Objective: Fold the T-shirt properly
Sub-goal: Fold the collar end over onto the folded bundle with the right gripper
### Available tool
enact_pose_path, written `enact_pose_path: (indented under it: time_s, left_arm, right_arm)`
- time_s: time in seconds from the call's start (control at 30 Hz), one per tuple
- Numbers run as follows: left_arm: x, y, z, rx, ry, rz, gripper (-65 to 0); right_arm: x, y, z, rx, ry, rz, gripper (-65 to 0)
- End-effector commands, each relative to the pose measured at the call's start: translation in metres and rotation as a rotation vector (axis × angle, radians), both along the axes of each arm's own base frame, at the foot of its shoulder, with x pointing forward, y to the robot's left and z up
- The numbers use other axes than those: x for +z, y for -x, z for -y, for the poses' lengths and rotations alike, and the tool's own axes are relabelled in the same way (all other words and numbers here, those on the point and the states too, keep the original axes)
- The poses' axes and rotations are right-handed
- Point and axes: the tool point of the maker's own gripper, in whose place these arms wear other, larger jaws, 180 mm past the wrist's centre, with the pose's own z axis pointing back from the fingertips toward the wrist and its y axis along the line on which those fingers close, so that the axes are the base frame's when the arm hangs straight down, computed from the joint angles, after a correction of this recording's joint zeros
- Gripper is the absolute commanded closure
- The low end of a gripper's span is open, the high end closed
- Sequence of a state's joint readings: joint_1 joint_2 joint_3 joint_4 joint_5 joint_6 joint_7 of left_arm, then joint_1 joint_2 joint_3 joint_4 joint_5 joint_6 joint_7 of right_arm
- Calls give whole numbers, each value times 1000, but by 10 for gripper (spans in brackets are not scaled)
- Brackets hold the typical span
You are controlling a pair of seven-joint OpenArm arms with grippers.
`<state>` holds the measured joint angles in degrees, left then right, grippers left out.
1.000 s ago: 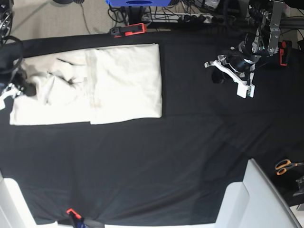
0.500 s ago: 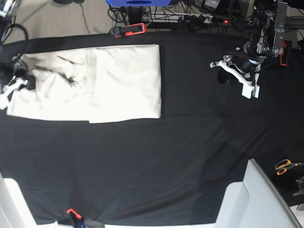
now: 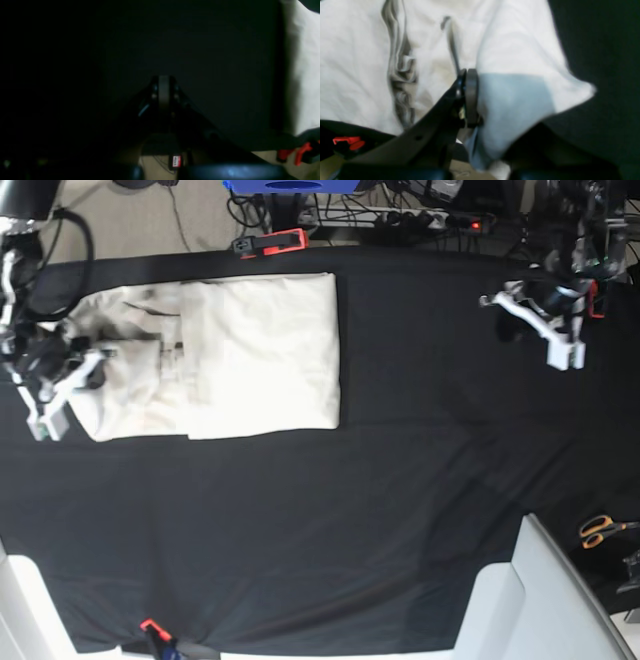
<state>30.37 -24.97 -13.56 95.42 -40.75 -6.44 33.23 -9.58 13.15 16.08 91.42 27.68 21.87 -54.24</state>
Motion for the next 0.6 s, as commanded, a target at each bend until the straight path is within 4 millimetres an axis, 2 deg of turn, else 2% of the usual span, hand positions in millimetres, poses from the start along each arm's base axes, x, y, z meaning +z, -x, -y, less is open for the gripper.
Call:
enact_pose_path:
  time_s: [0.0,0.13,0.27,0.4,0.57]
  left_arm:
    - [8,-3,-7,1,-12,25,0]
    - [7,12,-21,29,-33,3,0]
    - [5,19,-23,22,-40,-17,0]
    - [4,21,-23,19,-42,-22,0]
    - [5,20,-23,19,-42,-21,0]
  right_arm:
    - [13,-8,-5,17,14,45,-3]
    - [18,-6,-43,79,44,45,-3]
    - [14,-5,-66,80,66,31,-3]
    - [6,4,-95,107,51,1,-3]
    - [18,7,-124,79,30,17,-3]
